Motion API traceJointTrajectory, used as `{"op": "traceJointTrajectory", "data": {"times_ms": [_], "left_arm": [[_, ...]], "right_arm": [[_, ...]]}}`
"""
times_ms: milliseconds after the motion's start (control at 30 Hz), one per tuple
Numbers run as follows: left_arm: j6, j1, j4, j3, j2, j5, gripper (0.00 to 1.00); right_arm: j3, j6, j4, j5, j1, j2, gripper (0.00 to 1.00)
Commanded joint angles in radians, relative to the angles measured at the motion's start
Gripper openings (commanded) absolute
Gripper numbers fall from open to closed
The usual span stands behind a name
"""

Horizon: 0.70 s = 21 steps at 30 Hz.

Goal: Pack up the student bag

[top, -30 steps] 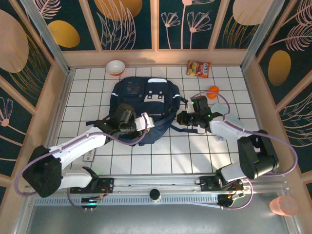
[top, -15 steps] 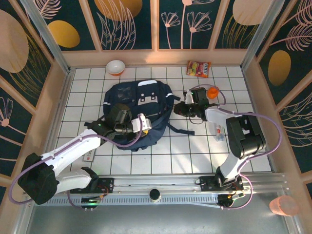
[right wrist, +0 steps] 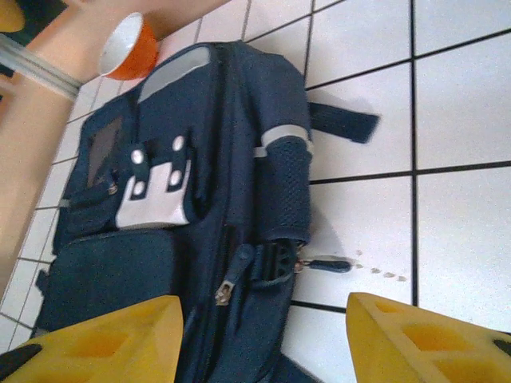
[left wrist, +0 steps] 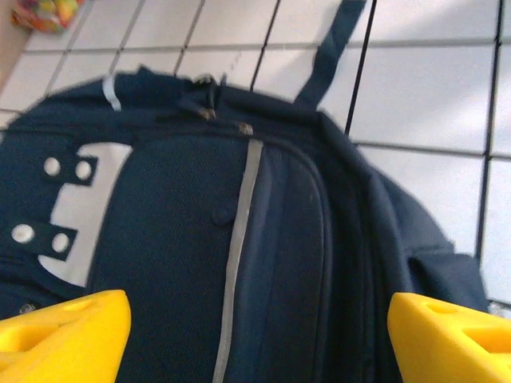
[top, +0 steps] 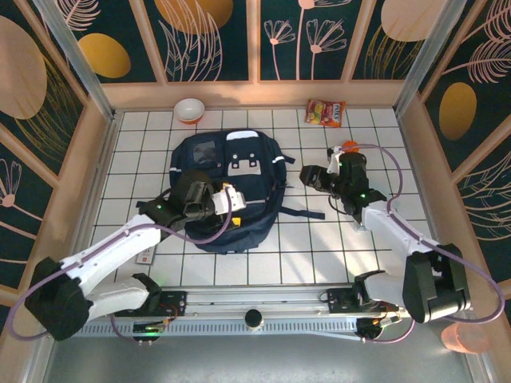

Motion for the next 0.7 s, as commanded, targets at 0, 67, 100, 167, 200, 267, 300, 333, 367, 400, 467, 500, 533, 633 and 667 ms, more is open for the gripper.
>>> {"op": "traceJointTrajectory", "data": {"times_ms": [0,67,100,167,200,267,300,333,367,400,467,500,533,633,667], "left_arm": [[0.077,0.004,0.002,-0.012,0.057,-0.048,0.86],[0.082,0.004,0.025,-0.017,0.077,-0.046,0.86],[0.087,0.004,0.039,-0.021,0.086,-0.044,0.87],[0.100,0.004,0.060,-0.035,0.108,-0.044,0.88],[0.115,0.004,0.055,-0.034,0.130,-0.037,0.89],[0.116,0.004,0.066,-0.029,0.171,-0.039,0.89],[0.114,0.004,0.082,-0.025,0.192,-0.044,0.89],[0.108,0.004,0.104,-0.021,0.212,-0.049,0.89],[0.100,0.004,0.128,-0.018,0.238,-0.066,0.89],[0.096,0.004,0.140,-0.006,0.265,-0.073,0.89],[0.090,0.004,0.162,0.016,0.313,-0.092,0.87],[0.083,0.004,0.172,0.024,0.336,-0.109,0.84],[0.079,0.003,0.176,0.034,0.350,-0.122,0.80],[0.055,0.004,0.169,0.060,0.347,-0.121,0.43],[0.032,0.004,0.164,0.071,0.324,-0.100,0.23]], "right_arm": [[-0.024,0.018,-0.006,0.007,0.040,-0.032,0.56],[-0.021,0.014,-0.016,0.019,0.065,-0.031,0.56],[-0.018,0.012,-0.021,0.026,0.078,-0.029,0.56],[-0.015,0.007,-0.026,0.036,0.099,-0.022,0.56],[-0.013,0.007,-0.025,0.041,0.109,-0.017,0.56],[-0.014,0.012,-0.020,0.045,0.123,-0.012,0.56],[-0.013,0.017,-0.016,0.052,0.131,-0.011,0.56],[-0.015,0.021,-0.011,0.063,0.139,-0.014,0.56],[-0.019,0.029,-0.001,0.074,0.148,-0.016,0.56],[-0.023,0.035,0.011,0.076,0.155,-0.021,0.56],[-0.027,0.046,0.025,0.072,0.164,-0.026,0.56],[-0.030,0.051,0.026,0.075,0.169,-0.029,0.56],[-0.033,0.053,0.029,0.078,0.174,-0.036,0.56],[-0.054,0.061,0.031,0.109,0.179,-0.071,0.56],[-0.067,0.073,0.032,0.137,0.182,-0.092,0.56]]}}
